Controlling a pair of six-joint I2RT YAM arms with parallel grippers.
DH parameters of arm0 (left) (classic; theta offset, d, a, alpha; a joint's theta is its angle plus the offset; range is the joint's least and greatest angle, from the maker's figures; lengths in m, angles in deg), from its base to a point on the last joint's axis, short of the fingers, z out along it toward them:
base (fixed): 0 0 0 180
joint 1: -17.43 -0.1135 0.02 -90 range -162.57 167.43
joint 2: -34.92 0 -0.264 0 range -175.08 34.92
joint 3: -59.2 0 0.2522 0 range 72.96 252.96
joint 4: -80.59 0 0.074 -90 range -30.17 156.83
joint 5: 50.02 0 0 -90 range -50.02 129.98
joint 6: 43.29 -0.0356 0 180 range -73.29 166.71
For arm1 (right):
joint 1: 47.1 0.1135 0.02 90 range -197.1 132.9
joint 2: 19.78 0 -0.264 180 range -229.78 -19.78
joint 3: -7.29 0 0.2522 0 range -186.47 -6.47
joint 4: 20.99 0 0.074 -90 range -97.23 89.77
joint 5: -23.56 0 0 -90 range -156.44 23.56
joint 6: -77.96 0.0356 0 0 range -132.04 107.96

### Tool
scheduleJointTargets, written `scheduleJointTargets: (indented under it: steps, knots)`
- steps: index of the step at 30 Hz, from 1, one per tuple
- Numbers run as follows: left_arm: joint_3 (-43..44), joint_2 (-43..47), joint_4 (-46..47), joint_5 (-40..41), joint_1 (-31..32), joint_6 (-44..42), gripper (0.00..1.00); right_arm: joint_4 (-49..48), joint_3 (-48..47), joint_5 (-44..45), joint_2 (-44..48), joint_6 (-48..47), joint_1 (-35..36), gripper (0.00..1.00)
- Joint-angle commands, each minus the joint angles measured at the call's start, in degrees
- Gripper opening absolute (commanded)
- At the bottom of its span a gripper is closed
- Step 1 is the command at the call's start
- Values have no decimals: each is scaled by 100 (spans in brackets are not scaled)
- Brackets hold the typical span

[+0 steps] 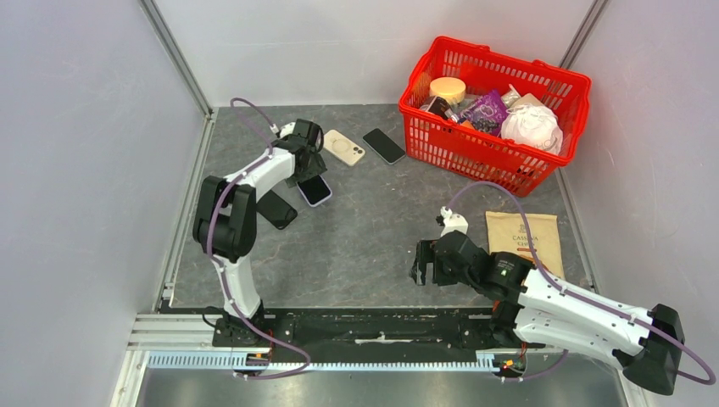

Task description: Put the phone into the phone case

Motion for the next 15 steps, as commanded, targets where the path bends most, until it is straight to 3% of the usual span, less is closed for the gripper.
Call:
scheduleJointTargets:
  steps: [1, 15]
  knots:
    - [370, -210, -2, -175, -313, 115, 36, -186, 60, -52, 20, 76, -20, 92]
    - [530, -628, -40, -186, -711, 49, 37, -309, 141, -128, -53, 98, -20, 93]
